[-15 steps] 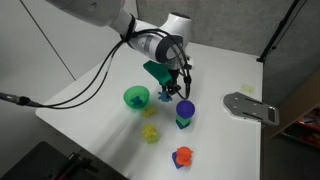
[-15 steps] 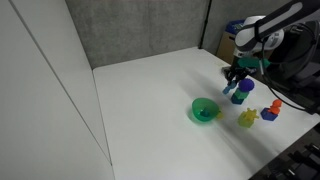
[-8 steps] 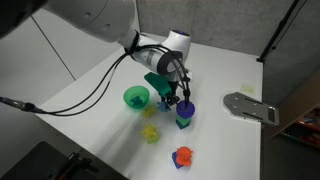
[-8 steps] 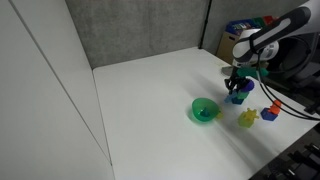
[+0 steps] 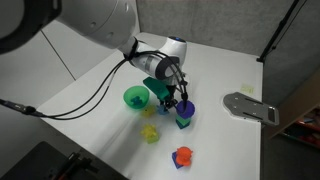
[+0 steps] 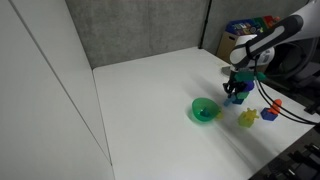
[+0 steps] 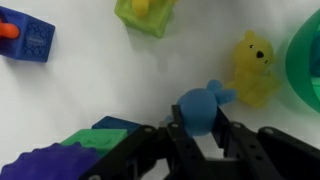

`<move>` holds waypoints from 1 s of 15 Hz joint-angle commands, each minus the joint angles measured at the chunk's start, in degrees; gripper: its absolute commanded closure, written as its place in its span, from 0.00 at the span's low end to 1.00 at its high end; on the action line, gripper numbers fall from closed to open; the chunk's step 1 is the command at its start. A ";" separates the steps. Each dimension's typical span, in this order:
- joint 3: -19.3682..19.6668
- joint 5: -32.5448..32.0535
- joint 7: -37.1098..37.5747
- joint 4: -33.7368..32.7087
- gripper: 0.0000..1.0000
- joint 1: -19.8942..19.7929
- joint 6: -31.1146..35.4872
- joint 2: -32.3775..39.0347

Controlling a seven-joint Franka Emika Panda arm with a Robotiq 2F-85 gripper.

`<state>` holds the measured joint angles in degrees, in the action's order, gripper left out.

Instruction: Remove the green object from the bowl

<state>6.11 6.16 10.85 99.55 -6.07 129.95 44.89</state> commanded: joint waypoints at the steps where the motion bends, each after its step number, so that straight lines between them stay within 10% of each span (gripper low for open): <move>1: 0.36 -1.10 -0.06 -1.04 0.90 0.82 0.17 0.49; 3: 0.30 -1.09 -0.12 -0.96 0.75 1.05 0.24 0.40; 4: 0.36 -1.12 -0.01 -0.95 0.43 1.18 0.24 0.37; 11: 0.28 -1.07 -0.18 -0.75 0.00 1.43 0.43 0.01; 15: 0.13 -1.03 -0.38 -0.57 0.00 1.55 0.42 -0.66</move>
<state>6.11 6.06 10.85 99.19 -4.76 130.43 44.94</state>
